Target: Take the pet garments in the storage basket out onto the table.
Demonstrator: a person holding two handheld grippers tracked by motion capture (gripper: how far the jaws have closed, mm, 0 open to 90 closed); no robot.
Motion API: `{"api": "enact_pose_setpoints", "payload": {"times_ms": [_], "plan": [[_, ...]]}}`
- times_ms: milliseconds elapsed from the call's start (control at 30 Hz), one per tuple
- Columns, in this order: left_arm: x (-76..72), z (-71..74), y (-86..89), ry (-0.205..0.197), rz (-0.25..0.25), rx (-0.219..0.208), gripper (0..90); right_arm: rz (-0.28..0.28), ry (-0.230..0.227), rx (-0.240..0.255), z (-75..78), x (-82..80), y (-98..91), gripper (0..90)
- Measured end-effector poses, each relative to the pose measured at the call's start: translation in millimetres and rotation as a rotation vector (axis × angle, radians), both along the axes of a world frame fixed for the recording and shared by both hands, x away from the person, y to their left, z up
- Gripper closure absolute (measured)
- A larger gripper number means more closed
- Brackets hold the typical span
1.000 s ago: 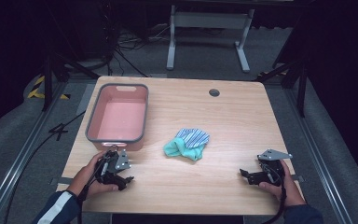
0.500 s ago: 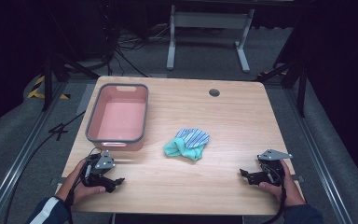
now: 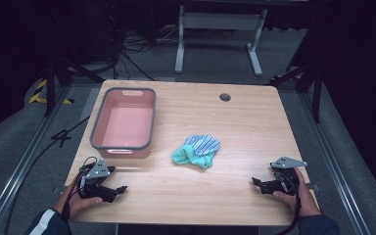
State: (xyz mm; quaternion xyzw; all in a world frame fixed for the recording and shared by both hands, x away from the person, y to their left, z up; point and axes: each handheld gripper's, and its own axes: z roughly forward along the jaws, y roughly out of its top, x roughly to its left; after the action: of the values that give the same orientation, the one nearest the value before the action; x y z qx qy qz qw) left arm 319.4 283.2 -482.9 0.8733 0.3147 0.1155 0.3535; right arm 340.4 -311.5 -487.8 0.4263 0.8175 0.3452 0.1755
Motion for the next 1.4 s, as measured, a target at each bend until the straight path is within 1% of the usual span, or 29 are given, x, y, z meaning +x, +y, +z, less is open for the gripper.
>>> {"api": "enact_pose_setpoints", "payload": {"times_ms": [67,133,433,500,533,667,1000,1133,1200,1233,1267,1333,1400], "plan": [[0.0,0.0,-0.1,0.000,0.001,0.000,14.3,0.000,0.000,0.000,0.0,0.0,0.0,2.9],[0.2,0.5,-0.4,-0.001,0.004,0.009,14.0,0.000,0.000,0.000,0.0,0.0,0.0,2.9],[0.7,0.4,-0.3,-0.004,0.000,0.008,13.7,-0.005,0.000,0.000,0.0,-0.5,0.2,2.9],[1.1,-0.2,-1.0,0.003,-0.004,0.002,13.3,-0.006,-0.001,-0.001,-0.1,-0.6,0.2,2.9],[1.8,0.6,-0.5,-0.008,-0.006,0.017,13.1,-0.007,0.000,0.000,-0.1,-0.8,0.3,2.9],[1.7,0.3,-1.1,0.001,-0.003,0.010,12.8,-0.006,0.002,0.000,0.0,-1.0,0.1,2.9],[2.2,0.2,-1.4,-0.002,-0.001,0.009,12.6,-0.007,0.002,0.000,0.1,-1.0,0.0,2.9],[2.6,-0.2,-1.9,0.003,0.000,0.005,12.2,-0.007,0.002,0.000,0.1,-1.0,0.0,2.9],[3.3,0.2,-2.0,-0.003,0.005,0.013,12.2,-0.007,0.002,0.000,0.1,-1.0,0.1,2.9],[3.9,0.1,-2.6,-0.004,0.018,0.013,12.1,-0.007,0.002,0.000,0.1,-1.0,0.0,2.9],[4.2,-0.2,-3.6,0.003,0.029,0.005,11.8,-0.007,0.002,0.000,0.1,-1.0,0.1,2.8],[5.6,0.2,-3.8,-0.001,0.035,0.015,11.4,-0.006,0.002,0.000,0.0,-1.0,0.1,2.9],[6.0,0.0,-4.5,0.005,0.044,0.011,10.9,-0.007,0.002,0.000,0.1,-1.1,0.1,2.9]]}}
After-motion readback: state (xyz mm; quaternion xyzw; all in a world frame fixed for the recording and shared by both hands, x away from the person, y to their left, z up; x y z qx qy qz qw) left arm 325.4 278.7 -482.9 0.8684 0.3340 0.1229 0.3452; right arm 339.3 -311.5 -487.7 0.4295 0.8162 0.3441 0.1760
